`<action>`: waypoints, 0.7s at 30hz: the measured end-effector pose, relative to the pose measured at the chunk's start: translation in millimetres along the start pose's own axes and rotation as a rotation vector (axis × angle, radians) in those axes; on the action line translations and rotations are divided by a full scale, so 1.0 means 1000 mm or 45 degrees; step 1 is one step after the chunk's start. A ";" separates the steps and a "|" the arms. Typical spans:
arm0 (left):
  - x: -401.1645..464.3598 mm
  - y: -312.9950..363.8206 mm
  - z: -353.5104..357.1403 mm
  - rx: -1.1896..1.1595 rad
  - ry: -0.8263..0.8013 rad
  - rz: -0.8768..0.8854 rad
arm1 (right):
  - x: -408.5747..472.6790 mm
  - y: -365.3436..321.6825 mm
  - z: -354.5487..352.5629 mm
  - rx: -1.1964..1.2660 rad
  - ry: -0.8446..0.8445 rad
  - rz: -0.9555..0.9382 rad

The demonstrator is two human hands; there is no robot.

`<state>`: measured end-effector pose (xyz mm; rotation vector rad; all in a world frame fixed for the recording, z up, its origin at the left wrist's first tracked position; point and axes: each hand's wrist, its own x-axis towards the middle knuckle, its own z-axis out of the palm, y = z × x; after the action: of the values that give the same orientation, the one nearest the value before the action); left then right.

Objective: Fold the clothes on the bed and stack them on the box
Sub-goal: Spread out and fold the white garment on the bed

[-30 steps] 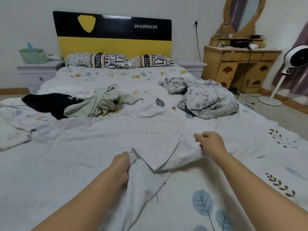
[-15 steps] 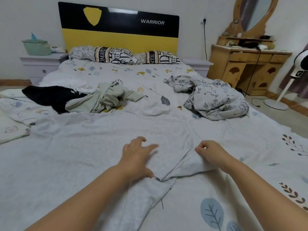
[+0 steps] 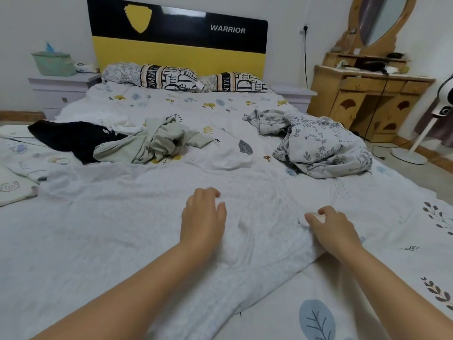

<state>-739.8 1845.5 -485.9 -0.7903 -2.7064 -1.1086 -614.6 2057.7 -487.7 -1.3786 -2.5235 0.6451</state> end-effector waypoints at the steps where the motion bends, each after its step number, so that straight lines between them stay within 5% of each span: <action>1: -0.014 0.001 -0.001 0.072 -0.060 0.184 | 0.000 0.001 -0.001 -0.061 -0.028 0.039; 6: -0.063 -0.001 0.005 0.507 -0.720 0.726 | 0.001 0.003 -0.001 0.028 -0.275 0.157; 16: -0.073 0.020 0.000 0.194 -0.990 0.797 | -0.010 0.015 -0.035 -0.008 -0.333 0.150; 21: -0.084 0.046 -0.008 -0.050 -1.307 0.748 | -0.021 0.028 -0.063 -0.455 -0.454 0.221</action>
<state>-645.6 1831.9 -475.9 -2.4951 -2.6807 -0.6942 -559.2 2071.0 -443.8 -1.7536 -2.9333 0.5247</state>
